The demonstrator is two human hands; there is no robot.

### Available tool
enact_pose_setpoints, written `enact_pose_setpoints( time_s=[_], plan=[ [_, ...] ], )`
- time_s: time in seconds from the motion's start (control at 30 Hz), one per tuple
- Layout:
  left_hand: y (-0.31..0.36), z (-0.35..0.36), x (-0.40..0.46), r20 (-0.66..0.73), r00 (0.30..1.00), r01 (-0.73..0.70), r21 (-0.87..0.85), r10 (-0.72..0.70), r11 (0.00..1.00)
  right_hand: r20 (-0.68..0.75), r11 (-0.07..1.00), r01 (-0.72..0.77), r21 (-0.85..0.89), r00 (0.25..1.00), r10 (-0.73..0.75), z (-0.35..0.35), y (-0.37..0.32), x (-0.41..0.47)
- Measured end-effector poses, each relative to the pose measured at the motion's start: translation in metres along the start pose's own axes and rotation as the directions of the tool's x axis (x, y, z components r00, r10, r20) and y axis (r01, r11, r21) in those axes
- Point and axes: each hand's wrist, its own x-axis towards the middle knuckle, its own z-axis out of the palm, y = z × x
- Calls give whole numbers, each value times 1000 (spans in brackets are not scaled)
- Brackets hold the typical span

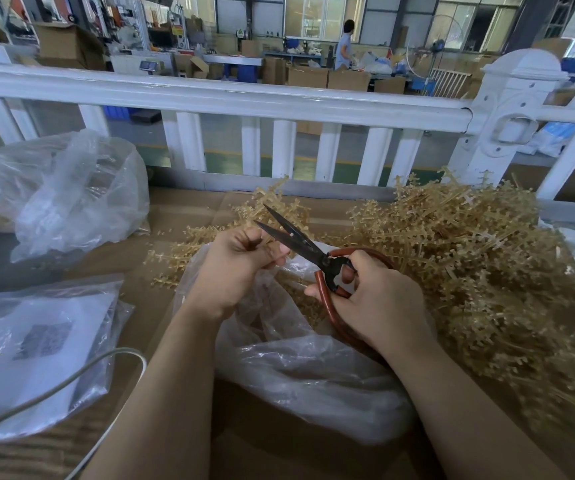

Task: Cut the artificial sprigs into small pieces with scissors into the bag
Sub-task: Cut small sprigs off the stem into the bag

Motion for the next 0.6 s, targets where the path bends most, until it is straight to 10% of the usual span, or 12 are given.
enact_pose_setpoints(
  time_s=[0.6],
  plan=[
    [1,3,1,-40,998,33,-131,-39,991,33,999,-43,17,999,43,0,1,-1]
  ],
)
